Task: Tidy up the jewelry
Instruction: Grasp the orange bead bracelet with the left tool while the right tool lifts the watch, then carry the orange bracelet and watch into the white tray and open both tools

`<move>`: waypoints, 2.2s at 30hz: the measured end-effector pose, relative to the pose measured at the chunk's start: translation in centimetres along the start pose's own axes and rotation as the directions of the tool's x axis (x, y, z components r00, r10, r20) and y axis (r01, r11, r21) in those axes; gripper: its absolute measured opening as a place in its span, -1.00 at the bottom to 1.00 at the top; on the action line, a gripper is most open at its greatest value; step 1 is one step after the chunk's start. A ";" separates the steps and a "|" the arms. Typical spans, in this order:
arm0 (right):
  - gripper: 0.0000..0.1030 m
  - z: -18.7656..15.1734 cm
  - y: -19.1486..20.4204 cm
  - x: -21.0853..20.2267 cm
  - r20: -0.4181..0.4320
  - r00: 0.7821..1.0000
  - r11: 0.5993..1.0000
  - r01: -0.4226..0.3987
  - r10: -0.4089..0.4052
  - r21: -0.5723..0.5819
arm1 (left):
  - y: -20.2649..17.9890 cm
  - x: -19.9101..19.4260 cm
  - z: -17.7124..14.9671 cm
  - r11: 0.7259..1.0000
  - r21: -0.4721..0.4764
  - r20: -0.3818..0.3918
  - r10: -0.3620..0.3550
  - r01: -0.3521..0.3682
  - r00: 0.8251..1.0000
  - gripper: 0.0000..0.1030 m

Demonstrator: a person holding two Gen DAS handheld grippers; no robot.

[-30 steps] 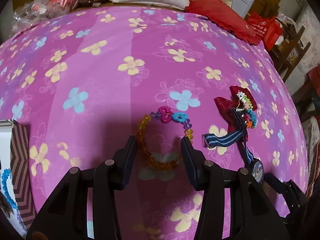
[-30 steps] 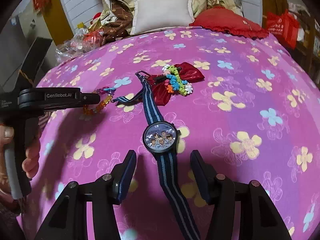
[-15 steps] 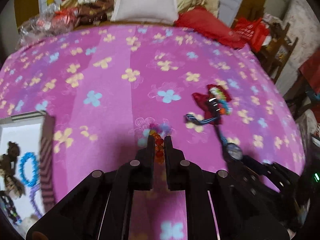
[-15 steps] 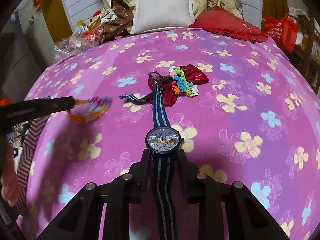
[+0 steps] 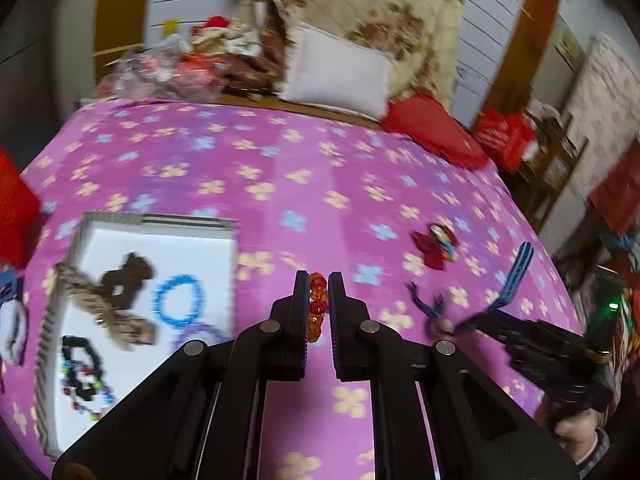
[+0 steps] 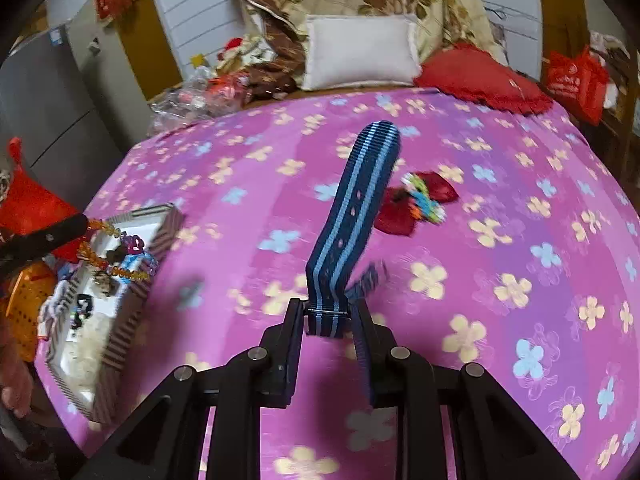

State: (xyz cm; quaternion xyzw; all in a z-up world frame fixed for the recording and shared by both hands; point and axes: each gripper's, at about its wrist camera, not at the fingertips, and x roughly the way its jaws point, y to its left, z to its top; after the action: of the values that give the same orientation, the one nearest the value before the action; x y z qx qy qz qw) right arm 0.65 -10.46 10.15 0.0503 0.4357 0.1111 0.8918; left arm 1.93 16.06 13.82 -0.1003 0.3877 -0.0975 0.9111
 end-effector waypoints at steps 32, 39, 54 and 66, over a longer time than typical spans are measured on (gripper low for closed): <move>-0.55 9.9 27.4 9.9 -0.074 0.976 0.957 -0.218 0.207 -0.190 | 21.7 5.1 2.6 0.921 -0.356 -0.041 0.156 -0.160 0.987 -0.85; -0.55 9.2 27.8 15.1 -0.166 0.971 0.969 -0.197 0.172 -0.152 | 22.7 5.4 1.8 0.888 -0.395 -0.109 0.209 -0.235 0.972 -0.85; -0.55 8.9 26.2 20.6 -0.324 0.910 0.961 -0.277 0.258 -0.012 | 20.9 2.2 2.3 0.903 -0.361 -0.018 0.244 -0.233 0.970 -0.51; -0.50 5.5 21.8 14.0 -0.226 0.967 0.983 -0.149 0.121 -0.108 | 19.6 1.9 1.9 0.901 -0.295 -0.003 0.333 -0.319 0.943 -0.46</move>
State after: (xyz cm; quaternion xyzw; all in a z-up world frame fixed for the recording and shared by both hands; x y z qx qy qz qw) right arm 9.99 14.08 6.88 0.0118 0.5187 0.2035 0.8303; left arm 6.51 34.57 8.76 -0.1691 0.3873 0.1170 0.8987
